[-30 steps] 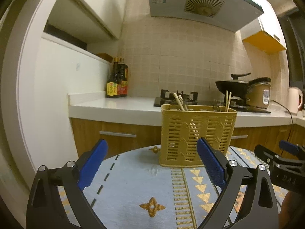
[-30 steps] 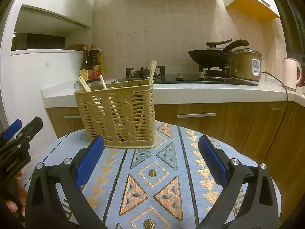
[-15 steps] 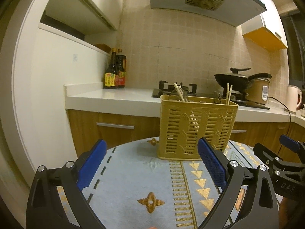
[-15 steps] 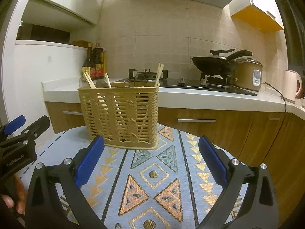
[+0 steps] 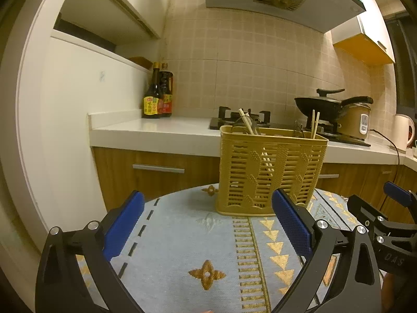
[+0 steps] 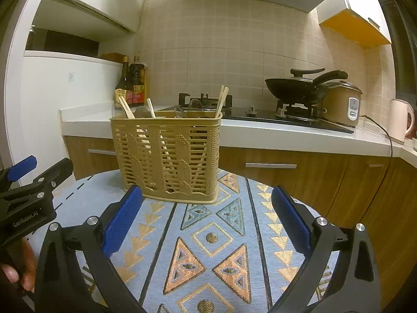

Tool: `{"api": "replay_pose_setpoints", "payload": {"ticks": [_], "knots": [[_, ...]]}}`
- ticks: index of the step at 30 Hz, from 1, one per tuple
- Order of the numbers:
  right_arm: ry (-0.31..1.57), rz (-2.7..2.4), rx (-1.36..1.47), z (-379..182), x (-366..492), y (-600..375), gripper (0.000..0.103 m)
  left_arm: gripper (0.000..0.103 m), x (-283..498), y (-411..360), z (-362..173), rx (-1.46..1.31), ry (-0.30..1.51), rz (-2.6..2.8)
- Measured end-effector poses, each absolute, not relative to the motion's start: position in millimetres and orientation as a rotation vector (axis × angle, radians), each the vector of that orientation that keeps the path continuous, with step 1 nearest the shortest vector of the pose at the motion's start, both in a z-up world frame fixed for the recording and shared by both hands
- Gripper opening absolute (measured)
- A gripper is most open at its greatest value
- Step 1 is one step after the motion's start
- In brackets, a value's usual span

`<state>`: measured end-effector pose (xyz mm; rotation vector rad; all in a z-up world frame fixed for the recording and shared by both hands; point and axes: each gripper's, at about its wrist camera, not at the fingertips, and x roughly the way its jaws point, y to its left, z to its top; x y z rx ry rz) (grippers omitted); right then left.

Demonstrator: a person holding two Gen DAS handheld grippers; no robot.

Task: Organize utensils

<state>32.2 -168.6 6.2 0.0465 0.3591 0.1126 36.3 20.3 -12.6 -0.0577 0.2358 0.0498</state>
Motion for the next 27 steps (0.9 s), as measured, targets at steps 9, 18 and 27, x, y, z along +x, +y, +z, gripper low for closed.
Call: {"api": "replay_pose_setpoints", "payload": {"ticks": [9,18,27], "knots": [[0.363,0.112,0.048,6.5,32.5,-168.6,0.095,0.095,36.8,20.8,-13.0,-0.060,0.242,0.050],[0.361,0.114,0.045,6.5,32.1,-167.8,0.095,0.095,40.9,22.6,-14.8,-0.060,0.250,0.047],[0.363,0.119,0.041,5.2,32.7,-167.7,0.095,0.095,41.7,22.8,-14.8,-0.058,0.252,0.047]]}}
